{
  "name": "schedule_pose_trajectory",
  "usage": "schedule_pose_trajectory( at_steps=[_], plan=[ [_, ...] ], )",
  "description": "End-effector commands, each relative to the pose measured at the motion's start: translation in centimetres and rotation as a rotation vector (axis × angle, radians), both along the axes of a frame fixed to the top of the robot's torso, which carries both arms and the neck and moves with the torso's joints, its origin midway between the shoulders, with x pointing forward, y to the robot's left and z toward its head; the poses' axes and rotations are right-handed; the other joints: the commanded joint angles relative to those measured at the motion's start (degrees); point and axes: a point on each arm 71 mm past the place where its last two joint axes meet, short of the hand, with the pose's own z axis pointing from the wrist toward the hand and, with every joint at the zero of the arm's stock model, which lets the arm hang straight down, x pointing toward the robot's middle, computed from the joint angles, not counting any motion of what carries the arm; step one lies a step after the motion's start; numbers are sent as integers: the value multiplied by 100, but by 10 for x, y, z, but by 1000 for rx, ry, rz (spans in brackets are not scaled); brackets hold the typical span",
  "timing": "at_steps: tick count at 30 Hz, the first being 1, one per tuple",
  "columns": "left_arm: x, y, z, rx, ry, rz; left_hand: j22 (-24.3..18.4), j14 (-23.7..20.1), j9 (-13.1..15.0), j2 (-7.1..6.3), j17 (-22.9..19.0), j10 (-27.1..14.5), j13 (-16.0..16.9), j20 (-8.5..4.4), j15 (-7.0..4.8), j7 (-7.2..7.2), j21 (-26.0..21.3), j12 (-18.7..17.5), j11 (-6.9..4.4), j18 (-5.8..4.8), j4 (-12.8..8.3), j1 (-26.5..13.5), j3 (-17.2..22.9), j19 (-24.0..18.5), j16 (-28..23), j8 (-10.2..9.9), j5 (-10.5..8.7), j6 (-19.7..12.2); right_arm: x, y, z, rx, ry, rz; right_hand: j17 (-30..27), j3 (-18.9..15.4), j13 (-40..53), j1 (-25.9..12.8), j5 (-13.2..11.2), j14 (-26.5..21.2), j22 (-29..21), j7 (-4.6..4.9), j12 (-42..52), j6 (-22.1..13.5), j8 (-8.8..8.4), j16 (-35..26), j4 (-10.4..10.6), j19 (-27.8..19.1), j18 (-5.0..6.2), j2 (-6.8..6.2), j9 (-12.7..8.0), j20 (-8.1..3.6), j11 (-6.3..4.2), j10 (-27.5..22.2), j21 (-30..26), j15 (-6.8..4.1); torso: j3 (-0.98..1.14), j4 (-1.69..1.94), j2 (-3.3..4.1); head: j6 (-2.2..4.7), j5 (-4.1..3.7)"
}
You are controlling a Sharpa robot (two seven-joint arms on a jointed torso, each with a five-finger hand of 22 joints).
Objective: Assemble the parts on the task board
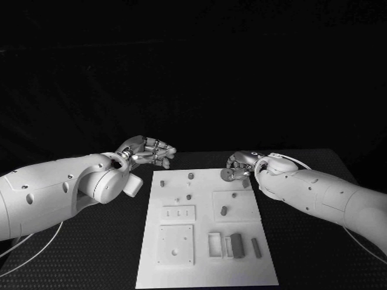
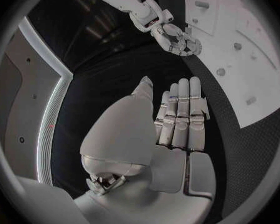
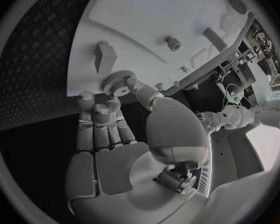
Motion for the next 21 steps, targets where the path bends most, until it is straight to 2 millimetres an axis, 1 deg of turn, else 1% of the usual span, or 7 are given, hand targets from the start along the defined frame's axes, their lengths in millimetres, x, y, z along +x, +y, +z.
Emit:
schedule_pose_trajectory(
  at_steps=[1,5,9,11,13,17,21],
  plan=[
    [0,-2,1,-4,-6,-16,6,5,8,-27,7,27,9,-31,38,11,-25,-30,-5,118,-3,10,-16,15,-19,-25,19,38,-2,0,-3,-12,18,8,-8,23,-18,2,6,-38,69,82,27,-26,-19,-31,-7,-47,264,-31,-5,-8,-9,-52,-38,21,2,2,0,6,-5],
    [0,-2,1,-4,-6,-16,7,5,9,-27,8,27,10,-31,38,11,-26,-31,-4,118,-3,10,-16,15,-20,-25,19,38,-2,2,-4,-13,28,16,-10,34,-80,41,5,-38,81,36,80,160,83,-24,-48,-45,264,87,19,3,-53,-53,-41,-14,3,0,2,0,-2],
    [-1,-2,1,-4,-6,-17,7,6,9,-27,9,27,11,-31,38,11,-28,-32,-4,118,-2,10,-16,15,-21,-26,19,39,-2,3,-4,-23,28,20,-16,60,-166,91,8,-22,92,-67,135,454,238,-20,-154,-38,264,319,76,5,-145,-32,-35,-101,2,2,3,-6,-8],
    [0,-2,1,-4,-6,-17,8,6,9,-26,10,27,12,-31,38,11,-28,-33,-4,118,-2,10,-16,15,-21,-26,19,39,-2,3,-5,-37,27,20,-21,115,-208,122,15,-14,93,-125,154,586,304,-24,-202,-34,264,404,106,5,-195,-24,-34,-148,2,2,4,-10,-10],
    [0,-2,1,-4,-6,-17,8,6,10,-26,11,27,12,-31,38,11,-29,-33,-4,118,-3,11,-16,15,-22,-26,19,39,-2,3,-5,-46,22,16,-30,338,-270,192,22,0,87,-181,169,719,365,-36,-162,-20,264,377,139,7,-247,-15,-46,-200,1,2,3,-19,-14],
    [0,-2,1,-4,-6,-17,9,6,10,-26,12,27,13,-31,38,11,-30,-33,-4,118,-3,11,-16,16,-23,-26,19,39,-2,3,-5,-54,28,15,-37,423,-323,180,14,16,89,-223,183,834,427,-45,-170,-5,264,393,179,8,-285,4,-45,-235,0,3,4,-22,-16],
    [-1,-2,1,-4,-5,-19,9,6,11,-25,13,27,14,-31,38,11,-31,-34,-4,118,-2,11,-16,16,-24,-26,19,39,-2,4,-5,-66,21,17,-41,431,-353,130,10,35,89,-241,192,872,448,-49,-148,11,264,368,198,7,-303,25,-42,-253,1,3,5,-35,-12]
  ],
)
